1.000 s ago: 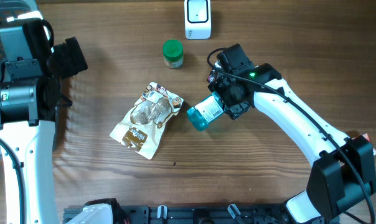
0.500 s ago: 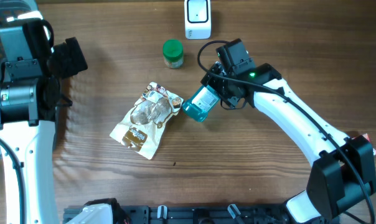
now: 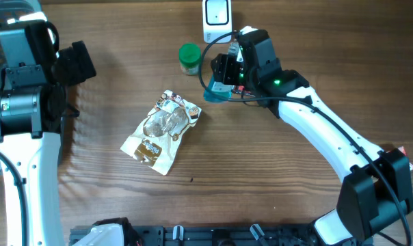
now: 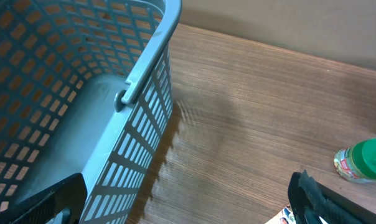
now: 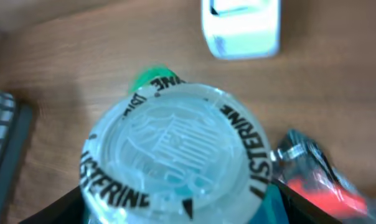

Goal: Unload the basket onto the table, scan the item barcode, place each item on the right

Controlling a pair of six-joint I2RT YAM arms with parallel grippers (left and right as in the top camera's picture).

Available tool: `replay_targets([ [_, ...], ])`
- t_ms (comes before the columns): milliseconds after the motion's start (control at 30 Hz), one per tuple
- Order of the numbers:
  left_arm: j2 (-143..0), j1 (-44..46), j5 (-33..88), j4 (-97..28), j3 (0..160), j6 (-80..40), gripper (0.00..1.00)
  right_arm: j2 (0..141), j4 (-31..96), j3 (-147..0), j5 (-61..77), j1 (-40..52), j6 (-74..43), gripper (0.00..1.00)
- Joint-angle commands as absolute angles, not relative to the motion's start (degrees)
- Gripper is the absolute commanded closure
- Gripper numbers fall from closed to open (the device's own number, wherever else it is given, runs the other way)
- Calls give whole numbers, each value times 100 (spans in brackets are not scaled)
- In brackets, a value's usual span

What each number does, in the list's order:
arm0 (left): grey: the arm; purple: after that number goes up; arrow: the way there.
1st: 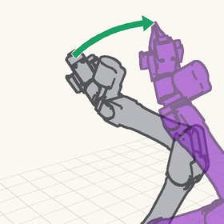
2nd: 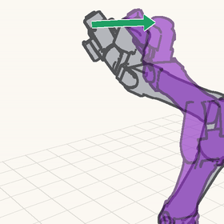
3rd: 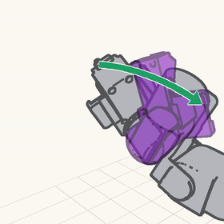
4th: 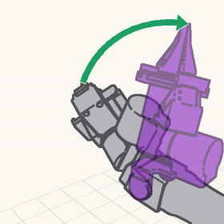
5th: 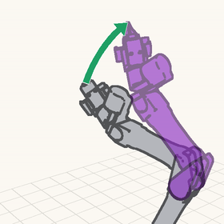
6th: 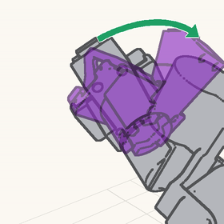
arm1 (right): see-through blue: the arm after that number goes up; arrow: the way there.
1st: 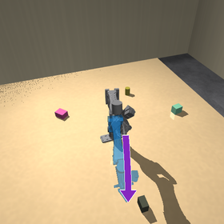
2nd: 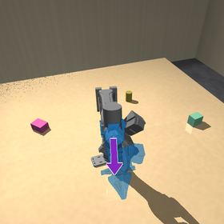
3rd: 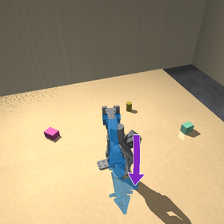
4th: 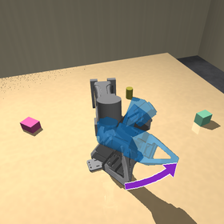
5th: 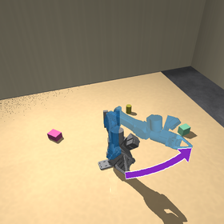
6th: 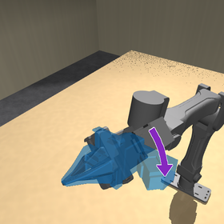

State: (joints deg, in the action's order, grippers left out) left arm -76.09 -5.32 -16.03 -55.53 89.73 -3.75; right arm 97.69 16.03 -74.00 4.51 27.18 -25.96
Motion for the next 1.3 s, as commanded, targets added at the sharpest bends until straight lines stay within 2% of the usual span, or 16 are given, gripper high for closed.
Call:
replay_targets([
  [0,-7542,-569,-1636,-5537,9006,-346,0,9623,1000,-7465,1302,2716,-1883,39],
  [67,-7542,-569,-1636,-5540,9006,-346,0,9679,607,-7465,1844,2714,-1811,39],
  [167,-7542,-569,-1636,-5540,9006,-346,0,9778,821,-7463,1828,2716,-2043,39],
  [300,-7542,-569,-1636,-5537,9006,-346,0,10018,1758,-7435,1194,2716,-2123,40],
  [400,-7542,-569,-1636,-5537,9006,-346,0,10250,2182,-7380,670,2716,-2165,45],
  [600,-7542,-569,-1636,-5537,9006,-344,0,10683,504,-6934,-620,2716,-1739,44],
  [833,-7542,-569,-1636,-5540,9006,-346,0,11102,-633,-6930,-663,2716,-1083,43],
  [1033,-7542,-569,-1636,-5537,9006,-346,0,11050,-714,-6936,-661,2716,-617,26],
  [1267,-7542,-569,-1636,-5537,9006,-346,0,10634,-303,-6936,-639,2716,-622,18],
])
